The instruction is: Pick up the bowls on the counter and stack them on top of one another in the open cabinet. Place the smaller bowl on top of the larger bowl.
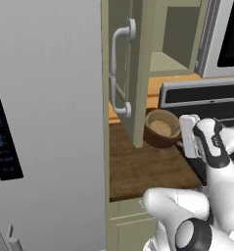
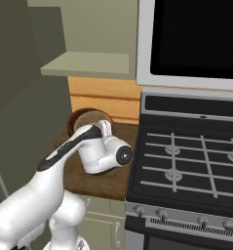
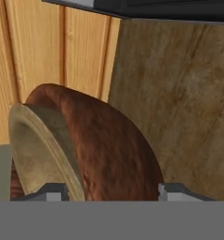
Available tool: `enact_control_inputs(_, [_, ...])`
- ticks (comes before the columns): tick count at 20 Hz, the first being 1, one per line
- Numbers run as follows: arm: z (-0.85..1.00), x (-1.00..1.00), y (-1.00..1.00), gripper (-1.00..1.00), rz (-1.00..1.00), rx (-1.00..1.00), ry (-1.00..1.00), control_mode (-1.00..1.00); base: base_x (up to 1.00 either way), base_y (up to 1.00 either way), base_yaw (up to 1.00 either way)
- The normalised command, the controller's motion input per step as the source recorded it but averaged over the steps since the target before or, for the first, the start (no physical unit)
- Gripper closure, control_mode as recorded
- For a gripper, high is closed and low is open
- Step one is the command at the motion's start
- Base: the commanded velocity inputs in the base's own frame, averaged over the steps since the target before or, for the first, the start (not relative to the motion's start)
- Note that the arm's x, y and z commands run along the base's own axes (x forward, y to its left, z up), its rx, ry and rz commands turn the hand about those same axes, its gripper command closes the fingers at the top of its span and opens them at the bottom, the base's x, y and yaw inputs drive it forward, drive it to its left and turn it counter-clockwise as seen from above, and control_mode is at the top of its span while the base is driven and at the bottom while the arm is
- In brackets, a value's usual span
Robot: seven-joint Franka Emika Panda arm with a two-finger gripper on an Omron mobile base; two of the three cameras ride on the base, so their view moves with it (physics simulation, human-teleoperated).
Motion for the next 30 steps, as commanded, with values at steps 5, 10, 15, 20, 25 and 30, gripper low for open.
enact_control_inputs(5, [0.96, -0.79, -0.19, 1.0, -0.13, -0.01, 0.0, -1.0, 0.0, 0.0, 0.0])
enact_control_inputs(10, [0.95, -0.6, -0.19, 1.0, -0.09, -0.04, 0.0, -1.0, 0.0, 0.0, 0.0])
enact_control_inputs(15, [1.0, -0.21, -0.28, 1.0, -0.06, 0.0, 0.0, -1.0, 0.0, 0.0, 0.0])
enact_control_inputs(20, [0.94, -0.16, 0.0, 1.0, -0.01, -0.04, -0.03, -1.0, 0.0, 0.0, 0.0])
enact_control_inputs(25, [0.82, -0.06, 0.0, 1.0, 0.0, -0.05, 0.0, -1.0, 0.0, 0.0, 0.0])
enact_control_inputs(30, [0.36, 0.09, 0.01, 1.0, 0.0, -0.04, 0.0, -1.0, 0.0, 0.0, 0.0])
